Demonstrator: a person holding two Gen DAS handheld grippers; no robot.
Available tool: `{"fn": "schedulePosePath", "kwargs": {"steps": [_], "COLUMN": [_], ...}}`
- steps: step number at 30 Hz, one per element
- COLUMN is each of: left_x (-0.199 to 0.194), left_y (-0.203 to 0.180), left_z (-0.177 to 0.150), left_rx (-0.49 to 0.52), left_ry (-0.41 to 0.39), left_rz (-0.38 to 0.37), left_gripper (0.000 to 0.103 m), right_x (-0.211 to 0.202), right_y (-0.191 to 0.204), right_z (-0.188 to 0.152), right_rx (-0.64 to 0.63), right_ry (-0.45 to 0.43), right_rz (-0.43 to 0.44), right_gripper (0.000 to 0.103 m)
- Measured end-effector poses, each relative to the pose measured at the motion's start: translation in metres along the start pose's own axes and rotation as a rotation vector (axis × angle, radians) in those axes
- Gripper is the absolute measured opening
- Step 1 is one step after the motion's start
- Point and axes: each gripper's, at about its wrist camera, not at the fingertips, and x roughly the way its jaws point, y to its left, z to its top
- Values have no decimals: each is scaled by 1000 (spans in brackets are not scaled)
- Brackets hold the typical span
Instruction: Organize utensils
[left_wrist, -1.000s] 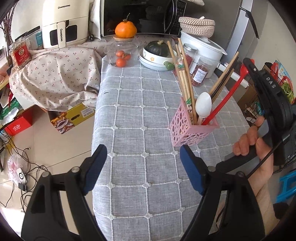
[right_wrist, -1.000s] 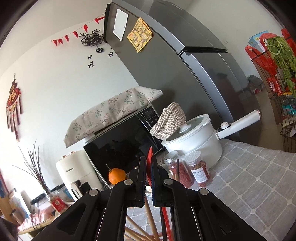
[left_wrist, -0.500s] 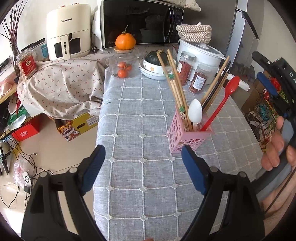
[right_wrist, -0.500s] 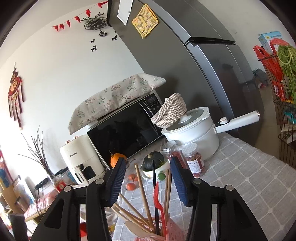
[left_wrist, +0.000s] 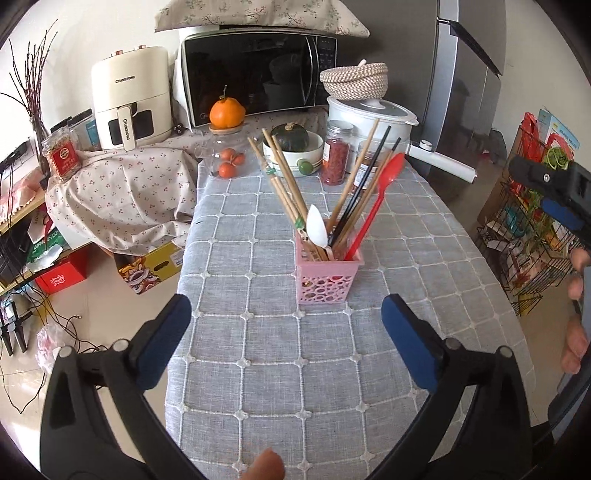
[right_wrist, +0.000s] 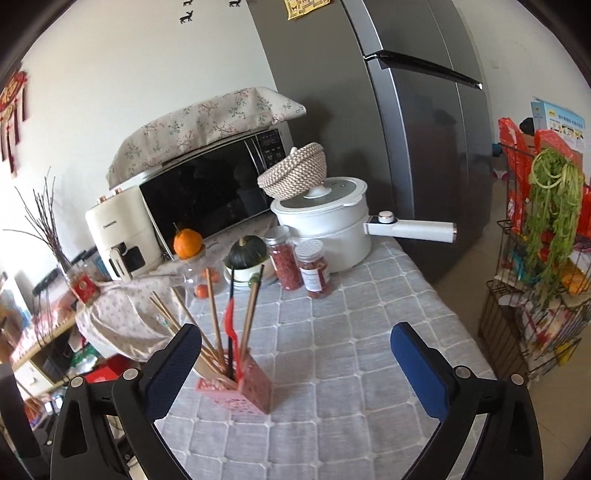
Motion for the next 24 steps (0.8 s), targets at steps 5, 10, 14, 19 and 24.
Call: {"fn": "schedulePosePath", "kwargs": {"steps": [5, 10, 14, 19, 24], "left_x": [-7, -9, -12, -10, -6], "left_y": [-12, -18, -16, -25, -30], "left_z": [-2, 2, 7, 6, 5], "left_rx": [-14, -10, -26, 0, 4], "left_ry": [9, 10, -16, -33, -19], "left_rz": [-34, -21, -12, 18, 20], "left_gripper": [102, 102, 102, 102, 102], "right_x": [-11, -20, -21, -15, -11], "right_y": [-19, -20, -11, -4, -6], "right_z": [-6, -14, -22, -27, -29], "right_rx": [-42, -137, -198, -222, -209], "right_ry": [73, 121, 140, 181, 193], "right_rz": [-126, -136, -150, -117, -125], "right_gripper": [103, 103, 103, 103, 103]}}
